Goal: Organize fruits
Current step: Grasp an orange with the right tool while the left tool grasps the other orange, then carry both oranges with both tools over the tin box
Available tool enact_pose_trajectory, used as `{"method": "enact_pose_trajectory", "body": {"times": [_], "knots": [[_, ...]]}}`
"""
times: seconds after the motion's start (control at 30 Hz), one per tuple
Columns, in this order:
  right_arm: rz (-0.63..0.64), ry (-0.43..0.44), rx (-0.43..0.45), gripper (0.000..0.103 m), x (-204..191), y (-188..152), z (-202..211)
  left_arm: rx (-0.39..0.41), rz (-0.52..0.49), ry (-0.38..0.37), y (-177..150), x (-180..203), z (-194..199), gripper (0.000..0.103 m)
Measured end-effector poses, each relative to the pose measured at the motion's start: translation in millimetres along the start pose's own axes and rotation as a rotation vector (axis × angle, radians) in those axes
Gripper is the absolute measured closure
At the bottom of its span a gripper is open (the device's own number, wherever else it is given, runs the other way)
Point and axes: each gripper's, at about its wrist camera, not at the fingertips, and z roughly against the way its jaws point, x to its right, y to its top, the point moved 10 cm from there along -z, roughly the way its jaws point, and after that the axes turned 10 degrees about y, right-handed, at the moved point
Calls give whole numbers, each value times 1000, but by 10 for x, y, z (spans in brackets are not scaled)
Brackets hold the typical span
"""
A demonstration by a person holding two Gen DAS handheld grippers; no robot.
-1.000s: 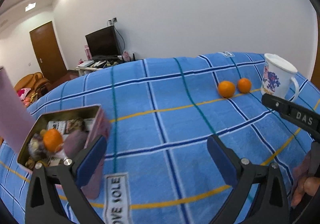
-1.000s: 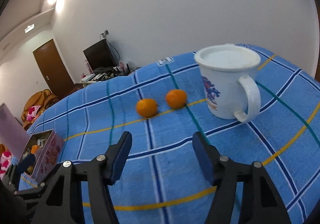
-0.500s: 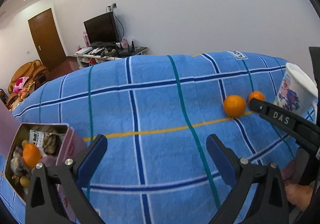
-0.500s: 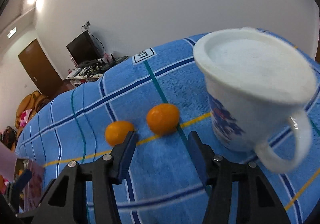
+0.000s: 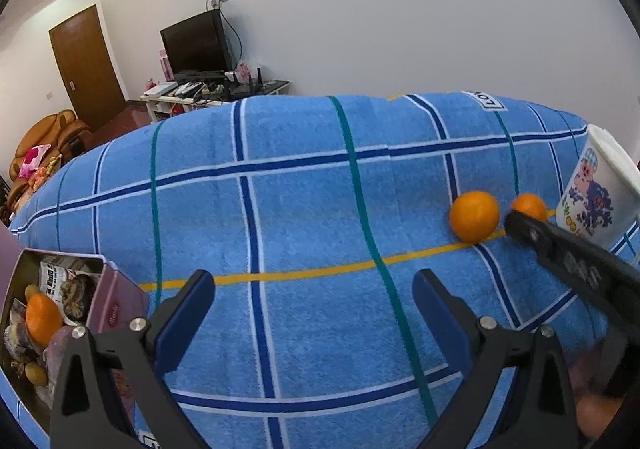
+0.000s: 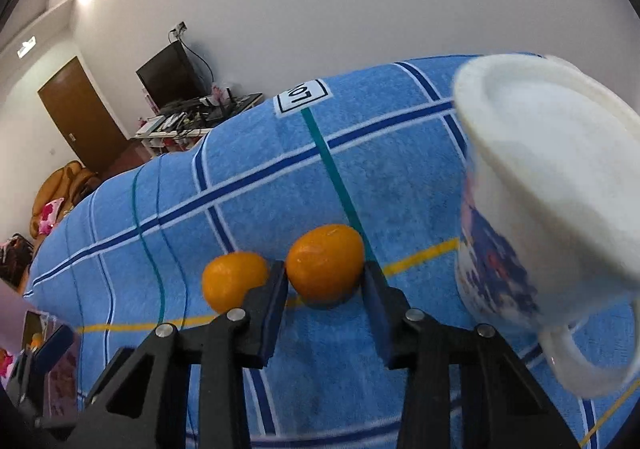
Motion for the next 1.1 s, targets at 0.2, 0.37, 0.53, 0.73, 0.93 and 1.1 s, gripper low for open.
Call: {"method": "enact_pose_trajectory", "body": {"times": [0.2, 0.37, 0.53, 0.73, 0.93, 1.1], "knots": [[61, 29, 30, 63, 5, -286, 428, 40, -27, -65, 161, 301, 72, 2], [39, 30, 59, 63, 162, -404, 660, 20, -34, -128, 283, 643, 41, 7], [-18, 25, 62, 63, 349, -366, 716, -1, -94, -132, 374, 1031, -79, 16], [-57, 39, 46, 63, 449, -409, 737, -55, -103, -121, 402, 1218, -325, 37], [-65, 49, 39, 63, 463, -429, 753, -37, -109, -114, 408, 1154, -287, 61], [-41, 39, 51, 63, 423, -411, 769, -12, -87, -64, 270, 864, -143, 61]]}}
